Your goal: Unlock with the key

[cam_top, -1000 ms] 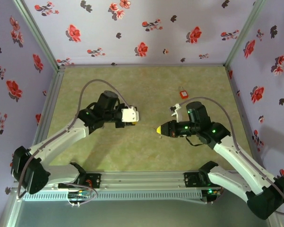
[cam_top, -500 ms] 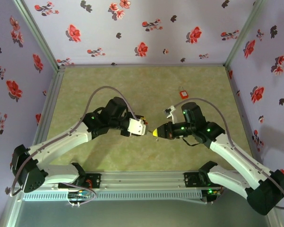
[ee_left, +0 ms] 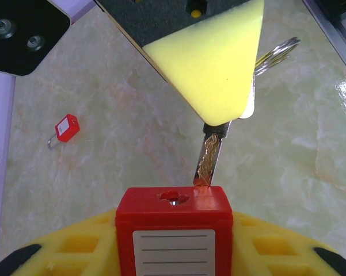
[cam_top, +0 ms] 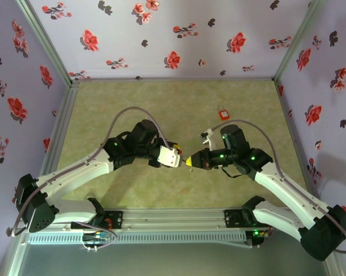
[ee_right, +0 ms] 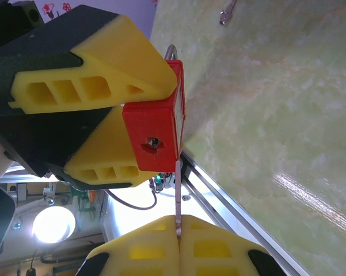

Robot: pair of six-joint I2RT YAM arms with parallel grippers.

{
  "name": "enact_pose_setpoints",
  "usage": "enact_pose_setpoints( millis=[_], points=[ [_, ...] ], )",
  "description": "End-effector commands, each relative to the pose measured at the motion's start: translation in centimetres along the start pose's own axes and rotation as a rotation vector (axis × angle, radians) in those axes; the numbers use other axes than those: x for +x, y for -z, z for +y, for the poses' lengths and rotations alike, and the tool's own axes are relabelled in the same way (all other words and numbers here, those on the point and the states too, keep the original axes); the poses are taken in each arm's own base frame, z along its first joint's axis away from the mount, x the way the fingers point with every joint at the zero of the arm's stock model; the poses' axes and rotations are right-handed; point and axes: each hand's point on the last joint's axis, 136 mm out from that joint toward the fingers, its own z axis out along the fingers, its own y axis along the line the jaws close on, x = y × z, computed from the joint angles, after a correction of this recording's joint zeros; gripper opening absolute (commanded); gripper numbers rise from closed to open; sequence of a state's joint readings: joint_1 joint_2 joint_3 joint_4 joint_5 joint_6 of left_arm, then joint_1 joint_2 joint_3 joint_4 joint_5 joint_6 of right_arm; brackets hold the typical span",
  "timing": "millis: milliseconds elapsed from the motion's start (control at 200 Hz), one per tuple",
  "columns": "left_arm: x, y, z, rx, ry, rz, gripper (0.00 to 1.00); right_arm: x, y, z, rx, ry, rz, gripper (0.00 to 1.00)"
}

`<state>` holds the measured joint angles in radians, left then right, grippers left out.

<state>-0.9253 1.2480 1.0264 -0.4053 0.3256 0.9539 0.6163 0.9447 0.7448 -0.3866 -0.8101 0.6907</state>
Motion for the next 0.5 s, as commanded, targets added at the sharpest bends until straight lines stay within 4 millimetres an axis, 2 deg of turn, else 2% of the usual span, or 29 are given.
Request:
enact_pose_setpoints(
  millis=[0, 495],
  points=[
    [-0.1, -0.4, 0.3, -0.003, -0.023, 0.012, 0.09, -0.1, 0.0, 0.8, -0.035, 0.028, -0.005, 0.00],
    [1.0, -0.8, -0.1, 0.002, -0.007, 0.022, 0.08, 0.5, 0.7, 0.9, -0.019, 0.019, -0.004, 0.00]
  ],
)
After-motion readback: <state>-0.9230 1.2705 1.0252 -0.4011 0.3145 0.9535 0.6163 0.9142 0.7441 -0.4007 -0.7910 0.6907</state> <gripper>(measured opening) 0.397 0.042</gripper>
